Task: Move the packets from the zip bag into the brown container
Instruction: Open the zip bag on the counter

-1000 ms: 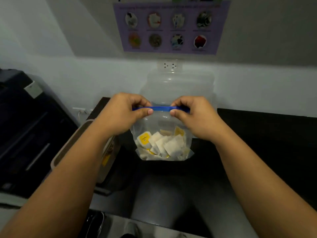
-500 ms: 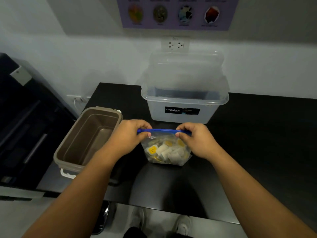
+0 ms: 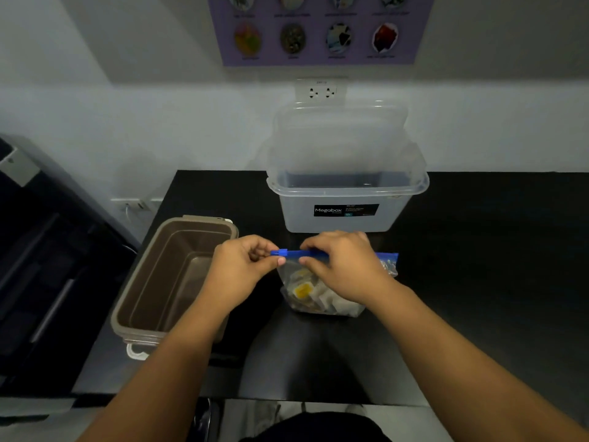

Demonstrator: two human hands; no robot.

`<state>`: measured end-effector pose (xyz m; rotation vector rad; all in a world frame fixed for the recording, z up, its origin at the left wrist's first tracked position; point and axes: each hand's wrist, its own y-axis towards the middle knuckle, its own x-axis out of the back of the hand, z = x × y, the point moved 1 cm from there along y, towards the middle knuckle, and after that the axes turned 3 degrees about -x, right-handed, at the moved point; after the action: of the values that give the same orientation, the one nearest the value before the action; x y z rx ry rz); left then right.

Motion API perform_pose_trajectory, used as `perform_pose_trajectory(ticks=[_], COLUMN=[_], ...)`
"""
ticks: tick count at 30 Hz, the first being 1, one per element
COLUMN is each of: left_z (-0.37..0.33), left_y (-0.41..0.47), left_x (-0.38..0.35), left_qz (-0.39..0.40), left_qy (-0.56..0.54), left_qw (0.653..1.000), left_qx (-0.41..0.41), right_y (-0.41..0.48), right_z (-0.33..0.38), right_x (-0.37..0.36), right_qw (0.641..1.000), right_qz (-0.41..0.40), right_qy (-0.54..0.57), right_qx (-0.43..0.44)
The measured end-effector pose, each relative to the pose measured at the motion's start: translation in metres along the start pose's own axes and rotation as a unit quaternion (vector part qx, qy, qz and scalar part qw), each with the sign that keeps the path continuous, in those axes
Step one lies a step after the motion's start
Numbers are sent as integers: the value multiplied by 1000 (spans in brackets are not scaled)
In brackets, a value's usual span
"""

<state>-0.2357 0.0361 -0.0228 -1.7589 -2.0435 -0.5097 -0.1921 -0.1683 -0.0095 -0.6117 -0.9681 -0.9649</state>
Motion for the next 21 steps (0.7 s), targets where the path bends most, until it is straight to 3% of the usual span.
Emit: perform_pose_trajectory(ticks=[10, 21], left_z=[8, 9], left_y=[2, -2], left_x=[7, -1], left_qz=[40, -5], left_qy=[-1, 3], left_qw=[998, 999], left_qx=[-43, -51], right_y=[20, 11], right_z=[22, 8], right_x=[-22, -12], right_qw=[998, 997], right_qz=[-21, -10], right_qy=[64, 60], right_qx=[9, -39])
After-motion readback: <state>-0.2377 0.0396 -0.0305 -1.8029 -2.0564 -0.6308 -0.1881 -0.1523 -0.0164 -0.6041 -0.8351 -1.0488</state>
